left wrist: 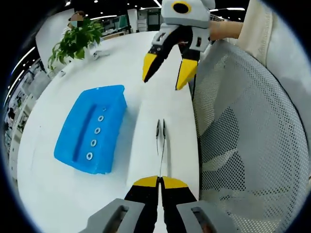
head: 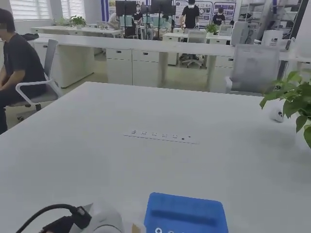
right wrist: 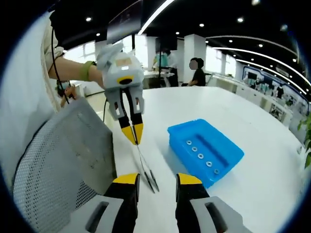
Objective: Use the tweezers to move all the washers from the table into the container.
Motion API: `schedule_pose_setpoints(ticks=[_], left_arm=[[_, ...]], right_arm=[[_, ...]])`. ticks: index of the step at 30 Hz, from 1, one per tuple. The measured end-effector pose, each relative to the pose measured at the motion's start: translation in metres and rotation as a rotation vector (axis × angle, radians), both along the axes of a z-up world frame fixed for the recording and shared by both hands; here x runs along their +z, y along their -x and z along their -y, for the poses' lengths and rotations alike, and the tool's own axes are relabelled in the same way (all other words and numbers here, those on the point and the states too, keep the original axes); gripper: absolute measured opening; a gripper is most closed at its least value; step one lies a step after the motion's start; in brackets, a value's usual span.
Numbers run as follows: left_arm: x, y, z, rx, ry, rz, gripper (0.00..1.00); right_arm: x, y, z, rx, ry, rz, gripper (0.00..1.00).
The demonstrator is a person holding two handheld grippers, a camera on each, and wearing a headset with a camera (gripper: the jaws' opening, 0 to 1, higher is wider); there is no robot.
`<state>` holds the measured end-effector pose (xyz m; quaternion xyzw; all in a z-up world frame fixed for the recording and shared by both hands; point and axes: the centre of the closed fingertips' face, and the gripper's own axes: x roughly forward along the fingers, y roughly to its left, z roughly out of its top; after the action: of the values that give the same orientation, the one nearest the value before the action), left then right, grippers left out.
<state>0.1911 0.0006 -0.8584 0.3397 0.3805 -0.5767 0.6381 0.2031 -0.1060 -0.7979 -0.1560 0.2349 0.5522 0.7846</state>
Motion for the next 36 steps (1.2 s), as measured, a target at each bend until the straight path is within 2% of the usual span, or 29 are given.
schedule_pose_setpoints(ticks=[3,6,8,12,15,17,19,23,26,28,30,31,32,34,35,36], left_arm=[[-0.008,0.002,-0.002,-0.002,-0.026,-0.014,0.0],[-0.013,0.003,-0.003,-0.007,-0.052,-0.017,0.0],[-0.015,0.004,-0.004,-0.008,-0.064,-0.025,0.0],[-0.02,0.005,-0.006,-0.02,-0.097,-0.03,0.0],[-0.021,0.005,-0.007,-0.018,-0.113,-0.034,0.0],[-0.021,0.005,-0.007,-0.015,-0.117,-0.041,0.0],[-0.022,0.006,-0.007,-0.012,-0.12,-0.05,0.0],[-0.022,0.005,-0.007,0.009,-0.107,-0.066,0.0],[-0.022,0.005,-0.01,0.037,-0.09,-0.072,0.0],[-0.021,0.004,-0.013,0.06,-0.079,-0.062,0.0],[-0.016,0.003,-0.018,0.12,-0.047,-0.052,0.0],[-0.012,0.001,-0.02,0.166,-0.012,-0.038,0.04],[-0.01,0.0,-0.021,0.181,0.002,-0.034,0.11],[0.0,-0.003,-0.028,0.31,0.077,-0.03,0.21],[0.009,-0.006,-0.032,0.377,0.135,-0.013,0.25],[0.015,-0.007,-0.035,0.419,0.172,-0.005,0.27]], right_arm=[[0.008,-0.003,0.019,-0.055,-0.001,0.012,0.27],[0.016,-0.007,0.031,-0.124,-0.047,0.017,0.29],[0.022,-0.01,0.037,-0.173,-0.096,0.021,0.3],[0.03,-0.009,0.042,-0.242,-0.203,-0.031,0.35],[0.036,-0.012,0.05,-0.315,-0.277,-0.033,0.37],[0.037,-0.013,0.054,-0.338,-0.276,-0.02,0.39],[0.041,-0.02,0.062,-0.379,-0.278,0.021,0.42],[0.05,-0.022,0.059,-0.401,-0.309,0.057,0.5],[0.052,-0.023,0.057,-0.401,-0.335,0.051,0.53],[0.054,-0.023,0.056,-0.403,-0.337,0.057,0.56],[0.056,-0.025,0.057,-0.417,-0.337,0.079,0.59],[0.058,-0.026,0.058,-0.425,-0.343,0.096,0.61],[0.059,-0.027,0.059,-0.427,-0.345,0.1,0.64],[0.062,-0.03,0.063,-0.446,-0.355,0.123,0.69],[0.063,-0.032,0.064,-0.457,-0.363,0.131,0.72],[0.063,-0.033,0.066,-0.465,-0.367,0.134,0.74]])
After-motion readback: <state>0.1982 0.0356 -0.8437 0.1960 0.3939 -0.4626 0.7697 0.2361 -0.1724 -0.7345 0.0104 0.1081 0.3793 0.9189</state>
